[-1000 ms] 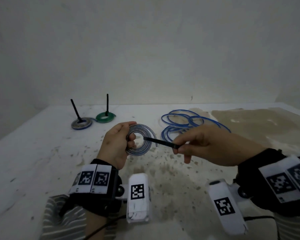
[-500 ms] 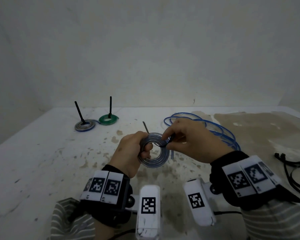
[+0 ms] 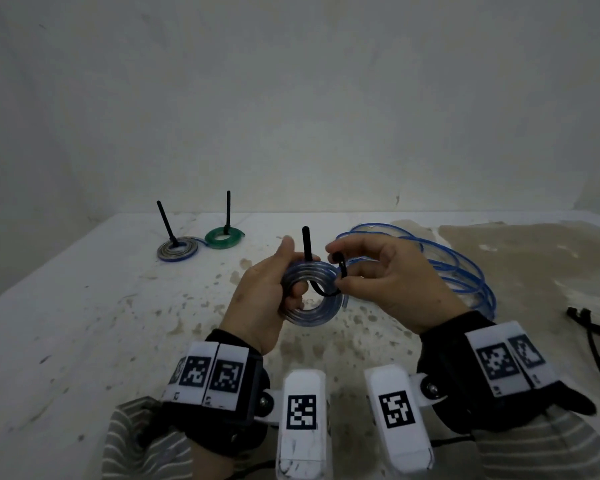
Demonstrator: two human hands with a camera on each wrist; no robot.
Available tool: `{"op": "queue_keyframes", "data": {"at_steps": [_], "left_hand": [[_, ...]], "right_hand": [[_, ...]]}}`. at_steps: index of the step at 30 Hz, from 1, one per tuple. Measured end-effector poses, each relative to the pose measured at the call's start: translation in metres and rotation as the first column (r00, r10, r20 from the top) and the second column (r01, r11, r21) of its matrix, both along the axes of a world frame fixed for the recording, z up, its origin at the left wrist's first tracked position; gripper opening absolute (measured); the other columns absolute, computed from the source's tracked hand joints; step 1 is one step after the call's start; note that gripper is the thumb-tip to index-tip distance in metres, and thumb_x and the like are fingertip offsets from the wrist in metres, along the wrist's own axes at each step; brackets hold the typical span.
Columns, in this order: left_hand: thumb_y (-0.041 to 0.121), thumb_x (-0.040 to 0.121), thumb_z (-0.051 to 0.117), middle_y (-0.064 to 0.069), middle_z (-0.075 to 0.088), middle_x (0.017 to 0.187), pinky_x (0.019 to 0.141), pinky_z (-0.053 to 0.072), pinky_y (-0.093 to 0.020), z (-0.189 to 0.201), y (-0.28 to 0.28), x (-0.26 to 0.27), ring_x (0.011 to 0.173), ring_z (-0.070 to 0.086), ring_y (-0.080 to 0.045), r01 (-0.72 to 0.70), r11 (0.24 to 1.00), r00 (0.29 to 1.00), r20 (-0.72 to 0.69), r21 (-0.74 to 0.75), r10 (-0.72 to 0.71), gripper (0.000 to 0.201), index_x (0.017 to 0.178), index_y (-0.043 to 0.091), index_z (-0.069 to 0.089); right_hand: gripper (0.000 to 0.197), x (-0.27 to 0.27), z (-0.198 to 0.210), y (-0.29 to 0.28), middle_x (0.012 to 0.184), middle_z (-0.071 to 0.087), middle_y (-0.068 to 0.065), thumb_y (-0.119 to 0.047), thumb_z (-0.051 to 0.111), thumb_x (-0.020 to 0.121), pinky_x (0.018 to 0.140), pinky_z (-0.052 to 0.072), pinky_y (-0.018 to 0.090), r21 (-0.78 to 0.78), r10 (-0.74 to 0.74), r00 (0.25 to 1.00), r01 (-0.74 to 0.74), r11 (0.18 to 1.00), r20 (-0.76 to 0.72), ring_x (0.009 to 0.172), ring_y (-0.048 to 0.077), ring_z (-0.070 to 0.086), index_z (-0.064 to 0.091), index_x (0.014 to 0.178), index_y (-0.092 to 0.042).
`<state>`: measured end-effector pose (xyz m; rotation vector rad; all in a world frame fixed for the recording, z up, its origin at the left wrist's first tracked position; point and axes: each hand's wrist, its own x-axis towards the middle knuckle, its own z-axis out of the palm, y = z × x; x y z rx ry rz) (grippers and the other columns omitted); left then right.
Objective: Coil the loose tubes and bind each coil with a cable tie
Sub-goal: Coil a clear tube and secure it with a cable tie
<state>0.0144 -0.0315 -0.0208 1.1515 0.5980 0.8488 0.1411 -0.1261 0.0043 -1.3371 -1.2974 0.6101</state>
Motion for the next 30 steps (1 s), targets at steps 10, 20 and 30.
{"op": "queue_keyframes", "data": {"at_steps": [10, 20, 30], "left_hand": [[0.037, 0.086, 0.057, 0.003, 0.042, 0.041, 0.045, 0.03, -0.022, -0.001, -0.004, 0.002, 0.036, 0.034, -0.008, -0.058, 0.995, 0.996, -0.07, -0.082, 0.053, 0.03, 0.065, 0.016, 0.057], [0.023, 0.081, 0.064, 0.004, 0.04, 0.045, 0.042, 0.029, -0.018, -0.006, -0.005, 0.003, 0.039, 0.032, -0.007, -0.006, 1.0, 0.994, -0.105, 0.005, 0.006, 0.021, 0.065, 0.016, 0.053], [0.026, 0.083, 0.064, 0.003, 0.039, 0.047, 0.041, 0.027, -0.018, -0.007, -0.008, 0.008, 0.041, 0.03, -0.008, -0.042, 0.999, 0.994, -0.104, 0.022, 0.044, 0.026, 0.061, 0.016, 0.053]], "right_hand": [[0.038, -0.006, -0.011, 0.002, 0.074, 0.07, 0.0, 0.011, 0.06, 0.074, 0.076, 0.053, 0.049, 0.03, -0.043, 0.995, 0.045, 0.999, -0.089, 0.069, 0.021, 0.063, 0.073, 0.086, -0.023], [0.026, -0.004, -0.011, -0.002, 0.077, 0.071, -0.005, 0.008, 0.065, 0.076, 0.068, 0.052, 0.015, 0.215, -0.079, 0.987, 0.108, 0.971, -0.137, 0.069, 0.006, 0.067, 0.069, 0.083, -0.017], [0.025, -0.002, -0.013, -0.003, 0.082, 0.072, 0.001, 0.003, 0.068, 0.076, 0.076, 0.057, 0.027, 0.233, -0.175, 0.984, 0.177, 0.956, -0.026, 0.073, 0.018, 0.067, 0.069, 0.08, -0.022]]}}
